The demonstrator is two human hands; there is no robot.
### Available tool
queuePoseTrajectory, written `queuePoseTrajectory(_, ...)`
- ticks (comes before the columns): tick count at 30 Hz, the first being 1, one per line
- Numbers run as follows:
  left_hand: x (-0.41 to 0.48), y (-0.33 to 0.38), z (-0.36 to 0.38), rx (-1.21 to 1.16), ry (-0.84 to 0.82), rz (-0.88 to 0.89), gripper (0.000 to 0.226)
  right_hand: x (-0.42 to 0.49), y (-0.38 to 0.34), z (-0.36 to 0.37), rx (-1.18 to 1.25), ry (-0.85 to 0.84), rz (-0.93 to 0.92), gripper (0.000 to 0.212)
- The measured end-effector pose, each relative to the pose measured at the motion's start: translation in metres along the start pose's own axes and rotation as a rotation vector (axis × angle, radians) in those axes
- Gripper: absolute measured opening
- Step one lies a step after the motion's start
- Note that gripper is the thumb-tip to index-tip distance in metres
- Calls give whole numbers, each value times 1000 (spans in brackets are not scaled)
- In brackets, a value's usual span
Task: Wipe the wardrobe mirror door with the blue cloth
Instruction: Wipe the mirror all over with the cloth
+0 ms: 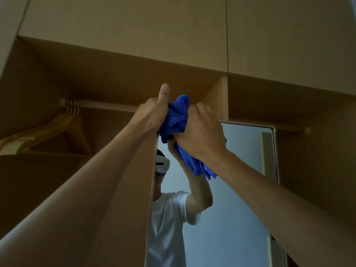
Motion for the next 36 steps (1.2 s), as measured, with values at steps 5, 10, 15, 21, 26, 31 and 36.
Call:
queuePoseTrajectory(5, 1, -6, 2, -64, -6, 25, 87, -18, -21, 3, -9, -8, -226, 35)
queuePoseTrajectory(10, 1, -5, 6, -34, -16, 21, 85, -33, -22, 3, -17, -77, -343, 34)
queuePoseTrajectory(15, 0, -8, 9, 40, -21, 55, 89, -45, -18, 2, -118, -102, -407, 37)
queuePoseTrajectory(21, -4, -14, 15, 113, 30, 77, 83, -40, 11, -5, -36, -101, -108, 42)
queuePoseTrajectory(26, -6, -16, 17, 153, 81, 128, 74, -41, 65, -16, -66, -71, 99, 32)
queuePoseTrajectory(31, -8, -21, 20, 190, 83, 157, 67, -63, 120, -22, -92, -65, 226, 25)
queuePoseTrajectory(36, -9, -21, 27, 273, 147, 178, 61, -88, 164, -31, -53, -112, 350, 17)
Point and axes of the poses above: each hand's wrist, its own x-axis towards the middle knuckle, its own z-axis out of the palm, y = z × x, the point moved 2 cm from there along x, towards the middle knuckle, and after that the axes turned 13 degrees about -x, right-handed, at the moved point
